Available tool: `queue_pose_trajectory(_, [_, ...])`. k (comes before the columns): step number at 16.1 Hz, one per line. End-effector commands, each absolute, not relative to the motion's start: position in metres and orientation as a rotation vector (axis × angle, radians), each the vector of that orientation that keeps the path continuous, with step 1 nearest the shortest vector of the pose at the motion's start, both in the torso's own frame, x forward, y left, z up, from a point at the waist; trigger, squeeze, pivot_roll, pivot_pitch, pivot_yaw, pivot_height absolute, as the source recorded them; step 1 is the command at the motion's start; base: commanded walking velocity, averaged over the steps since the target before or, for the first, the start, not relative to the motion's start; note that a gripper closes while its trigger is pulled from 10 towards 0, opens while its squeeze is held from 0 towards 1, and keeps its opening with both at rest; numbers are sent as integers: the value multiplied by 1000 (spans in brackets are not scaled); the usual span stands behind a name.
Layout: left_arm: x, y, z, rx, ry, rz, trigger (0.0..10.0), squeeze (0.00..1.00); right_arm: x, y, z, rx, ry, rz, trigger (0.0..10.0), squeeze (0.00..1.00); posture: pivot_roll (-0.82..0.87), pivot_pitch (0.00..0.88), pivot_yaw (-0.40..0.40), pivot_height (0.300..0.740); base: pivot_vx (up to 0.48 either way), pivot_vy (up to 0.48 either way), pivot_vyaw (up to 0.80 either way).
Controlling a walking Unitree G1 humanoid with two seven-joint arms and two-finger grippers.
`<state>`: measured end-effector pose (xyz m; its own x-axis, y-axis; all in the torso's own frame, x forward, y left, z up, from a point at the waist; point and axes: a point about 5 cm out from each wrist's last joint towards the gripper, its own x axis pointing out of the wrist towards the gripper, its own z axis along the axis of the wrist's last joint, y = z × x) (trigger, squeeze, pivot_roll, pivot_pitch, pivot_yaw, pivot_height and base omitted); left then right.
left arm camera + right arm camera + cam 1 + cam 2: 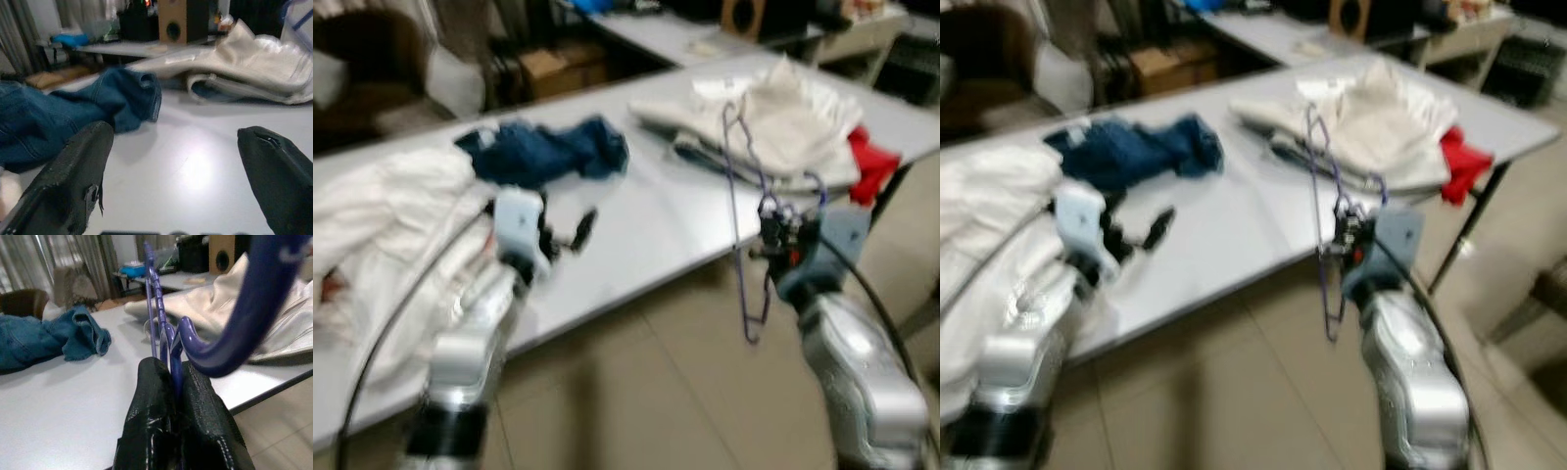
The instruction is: Hang hanger
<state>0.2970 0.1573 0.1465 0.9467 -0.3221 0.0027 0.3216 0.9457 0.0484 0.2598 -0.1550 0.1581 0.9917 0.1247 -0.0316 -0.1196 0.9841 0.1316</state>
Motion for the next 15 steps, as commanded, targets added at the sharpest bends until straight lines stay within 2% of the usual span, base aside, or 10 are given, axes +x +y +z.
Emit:
queue_pose_trajectory(1, [298, 151, 148, 48, -17, -347, 10000, 0, 260, -162, 162, 118, 21, 110, 10000, 0, -154, 0, 40, 740, 337, 0, -800])
queue_pose_trajectory(3, [299, 149, 148, 52, -19, -358, 10000, 0, 259, -163, 162, 112, 16, 104, 10000, 0, -162, 0, 46, 740, 337, 0, -800])
queue_pose_trajectory(8, [304, 144, 147, 87, -29, -356, 10000, 0, 258, -168, 166, 77, -6, 125, 10000, 0, -183, 0, 51, 740, 340, 0, 0])
queue_pose_trajectory(12, [312, 153, 146, 113, -31, -258, 10000, 0, 255, -164, 167, 15, 4, 194, 10000, 0, -200, 0, 52, 740, 340, 0, 0])
queue_pose_trajectory(15, [314, 160, 151, 131, -53, -219, 10000, 0, 257, -160, 167, -39, 1, 228, 10000, 0, -192, 0, 41, 740, 340, 0, 800])
